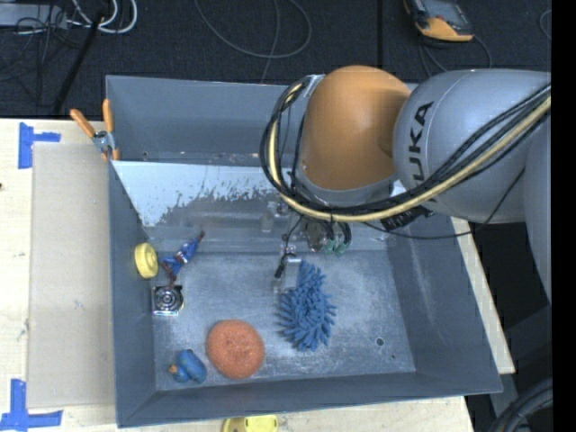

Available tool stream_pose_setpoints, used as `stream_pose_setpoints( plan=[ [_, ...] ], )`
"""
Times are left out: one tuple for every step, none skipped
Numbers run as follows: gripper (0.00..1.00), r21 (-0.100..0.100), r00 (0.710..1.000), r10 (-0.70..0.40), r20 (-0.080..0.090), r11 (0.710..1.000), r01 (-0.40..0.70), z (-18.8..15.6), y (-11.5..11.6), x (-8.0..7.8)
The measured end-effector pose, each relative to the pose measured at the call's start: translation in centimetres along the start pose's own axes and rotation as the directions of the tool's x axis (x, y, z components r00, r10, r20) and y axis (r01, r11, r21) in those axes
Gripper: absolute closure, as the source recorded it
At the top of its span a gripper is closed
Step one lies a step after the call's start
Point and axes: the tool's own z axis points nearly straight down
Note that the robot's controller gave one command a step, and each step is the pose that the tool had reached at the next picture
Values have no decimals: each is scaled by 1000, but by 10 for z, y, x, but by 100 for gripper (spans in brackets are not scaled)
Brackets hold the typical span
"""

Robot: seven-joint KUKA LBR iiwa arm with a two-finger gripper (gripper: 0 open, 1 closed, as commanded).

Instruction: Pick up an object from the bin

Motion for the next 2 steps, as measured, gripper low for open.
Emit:
stream_pose_setpoints(
  plan=[
    [0,-1,1000,2,7,1000,-2,-5,0,-1],
    [0,0,997,-70,14,998,70,23,-11,19]
  ],
)
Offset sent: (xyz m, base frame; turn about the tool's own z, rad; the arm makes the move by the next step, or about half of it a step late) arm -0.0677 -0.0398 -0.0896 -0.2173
